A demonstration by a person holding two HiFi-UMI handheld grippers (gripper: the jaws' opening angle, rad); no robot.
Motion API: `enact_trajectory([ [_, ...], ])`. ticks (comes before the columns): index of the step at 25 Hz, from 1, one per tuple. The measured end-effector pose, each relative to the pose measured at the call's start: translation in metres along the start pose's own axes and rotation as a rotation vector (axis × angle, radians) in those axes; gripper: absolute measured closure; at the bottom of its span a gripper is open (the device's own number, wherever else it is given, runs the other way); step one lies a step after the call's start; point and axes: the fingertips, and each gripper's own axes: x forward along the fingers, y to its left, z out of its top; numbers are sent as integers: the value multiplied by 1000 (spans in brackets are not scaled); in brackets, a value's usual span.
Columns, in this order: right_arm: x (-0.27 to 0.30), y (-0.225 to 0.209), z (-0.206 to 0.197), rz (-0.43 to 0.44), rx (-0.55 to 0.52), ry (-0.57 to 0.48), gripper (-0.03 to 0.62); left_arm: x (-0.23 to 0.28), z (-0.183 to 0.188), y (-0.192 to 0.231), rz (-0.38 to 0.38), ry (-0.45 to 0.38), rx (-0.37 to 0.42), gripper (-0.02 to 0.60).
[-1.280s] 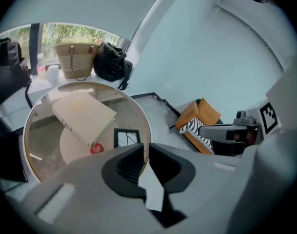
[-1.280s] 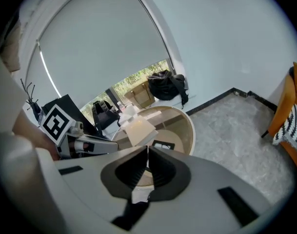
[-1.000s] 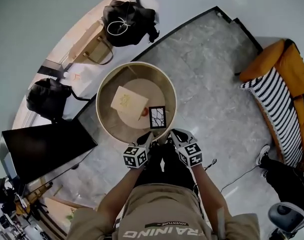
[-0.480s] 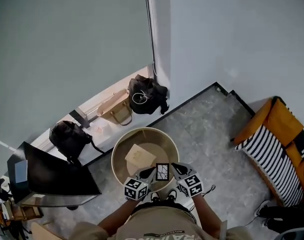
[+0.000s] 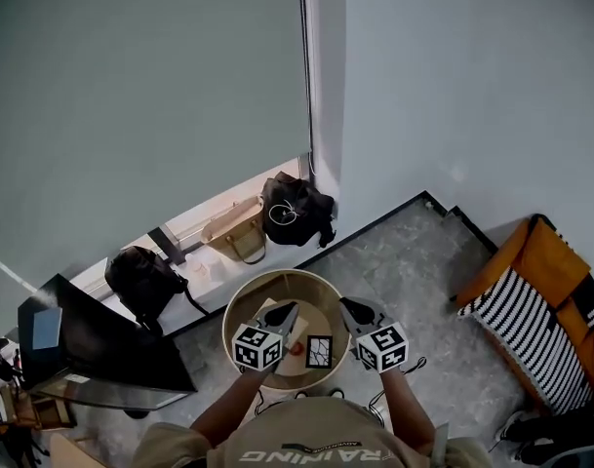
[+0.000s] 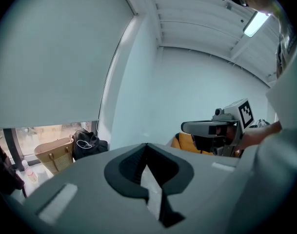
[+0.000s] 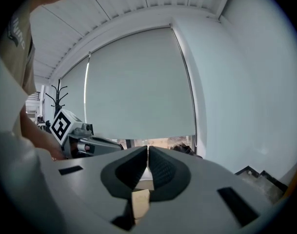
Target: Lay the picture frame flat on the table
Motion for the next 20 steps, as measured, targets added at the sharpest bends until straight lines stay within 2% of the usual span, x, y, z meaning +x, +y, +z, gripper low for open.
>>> enact_trajectory([
  [4, 3, 0, 19, 12, 8, -45, 583, -1, 16, 7, -3, -29, -4, 575],
  [9, -3, -5, 32, -14, 4, -85, 586, 3, 31, 2, -12, -63, 4, 574],
  [20, -7, 15, 6, -7, 8, -34, 586, -14, 11, 1, -7, -41, -9, 574],
])
